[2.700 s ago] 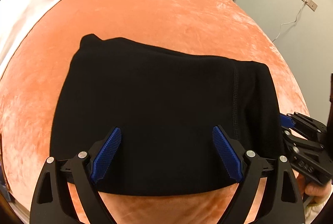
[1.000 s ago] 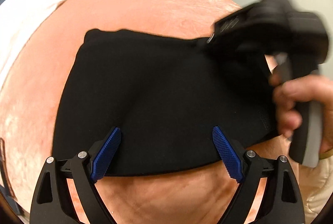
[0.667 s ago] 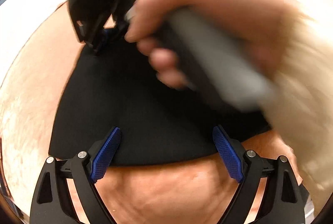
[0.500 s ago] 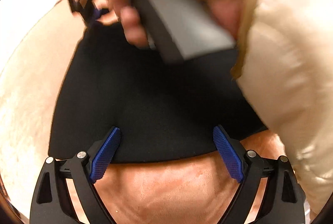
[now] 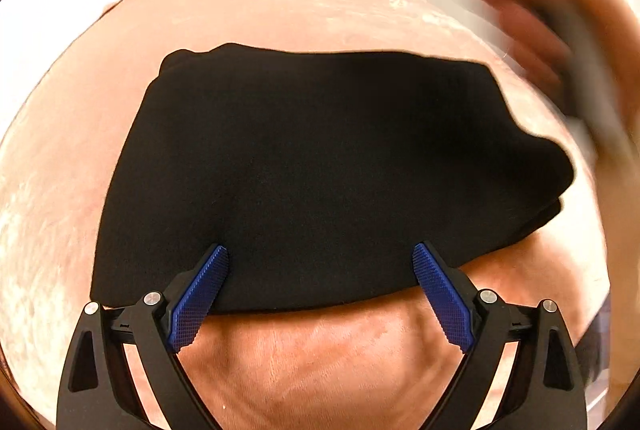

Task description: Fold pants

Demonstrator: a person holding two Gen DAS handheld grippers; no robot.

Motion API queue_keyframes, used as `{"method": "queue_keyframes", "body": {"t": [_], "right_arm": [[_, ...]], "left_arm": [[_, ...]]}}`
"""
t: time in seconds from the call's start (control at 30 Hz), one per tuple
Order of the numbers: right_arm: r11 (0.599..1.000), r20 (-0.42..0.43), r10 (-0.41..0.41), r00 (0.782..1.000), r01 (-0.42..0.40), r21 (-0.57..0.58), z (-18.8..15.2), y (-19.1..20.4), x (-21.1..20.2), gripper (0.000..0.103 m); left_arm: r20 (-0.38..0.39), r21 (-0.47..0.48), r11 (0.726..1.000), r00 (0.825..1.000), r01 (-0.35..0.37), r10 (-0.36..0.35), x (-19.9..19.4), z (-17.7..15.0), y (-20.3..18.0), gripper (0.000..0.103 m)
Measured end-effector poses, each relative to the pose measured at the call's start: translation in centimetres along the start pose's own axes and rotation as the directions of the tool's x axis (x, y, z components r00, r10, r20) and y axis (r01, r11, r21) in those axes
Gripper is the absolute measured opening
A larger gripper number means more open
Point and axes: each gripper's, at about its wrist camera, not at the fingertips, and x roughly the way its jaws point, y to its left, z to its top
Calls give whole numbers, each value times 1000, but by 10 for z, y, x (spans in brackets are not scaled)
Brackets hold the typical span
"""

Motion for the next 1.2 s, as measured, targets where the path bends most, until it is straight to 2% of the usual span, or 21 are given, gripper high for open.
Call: {"method": "queue_keyframes", "body": {"t": [0.03,0.1,0.17,0.23,0.33,0.37,0.4,0.43,0.47,0.5,0.53,0.63,0.7,0.77,0.87,0.9,0.97,1.03,1.1,1.17,1.2], "right_arm": [[999,5,-32,999,31,40,-21,-28,-29,14],[989,5,-92,996,91,121,-69,-58,-63,42],[975,-16,-109,994,110,195,-121,-72,-82,43],[965,-21,-78,997,81,250,-152,-81,-89,43],[962,6,8,1000,-10,272,-166,-74,-88,51],[965,8,24,1000,-26,262,-165,-69,-84,63],[969,10,24,1000,-25,248,-163,-66,-83,67],[976,14,26,1000,-28,215,-160,-60,-77,67],[983,12,4,1000,-6,182,-159,-56,-72,50],[986,-1,-69,998,68,150,-159,-53,-67,29],[985,-2,-64,998,64,158,-161,-56,-67,24],[968,34,-12,999,3,251,-172,-76,-79,22],[957,11,5,1000,-8,289,-187,-91,-65,21],[939,52,54,997,-69,336,-198,-101,-58,22],[924,81,92,992,-116,365,-192,-100,-70,29],[921,105,90,990,-122,369,-189,-98,-80,30],[933,194,51,980,-116,342,-174,-91,-109,30],[958,225,59,973,-119,260,-146,-76,-120,30],[976,197,81,977,-117,182,-117,-59,-111,29],[975,134,127,983,-148,164,-88,-49,-77,27],[973,64,153,986,-161,167,-74,-42,-45,25]], "left_arm": [[1,-12,1000,1000,17,-17,-5,1,3,92],[31,-78,996,999,33,-30,-22,3,19,91],[40,-168,985,999,26,-19,-31,6,44,92],[25,-250,968,999,33,-28,-29,6,60,92],[-15,-330,943,999,40,-47,-18,9,82,91],[-21,-332,943,999,24,-33,-15,11,86,91],[-26,-323,946,1000,3,-12,-9,12,69,91],[-31,-303,953,999,-23,15,-4,15,63,91],[-42,-271,960,997,-68,59,-1,15,55,92],[-49,-246,964,995,-100,90,3,15,52,92],[-54,-220,967,991,-129,120,6,16,49,92],[-68,-157,972,984,-175,166,10,10,51,93],[-72,-146,974,984,-171,162,15,8,49,93],[-77,-131,973,980,-192,184,21,11,47,98],[-74,-121,969,975,-216,208,17,9,42,97],[-67,-126,969,977,-211,204,1,7,43,97],[-19,-144,973,983,-182,181,-21,14,43,97],[41,-155,970,980,-186,194,-36,34,45,97],[42,-131,965,971,-229,236,-30,60,45,97],[14,-113,957,962,-268,271,-7,85,48,97],[-37,-105,950,955,-296,293,12,97,52,97]]}}
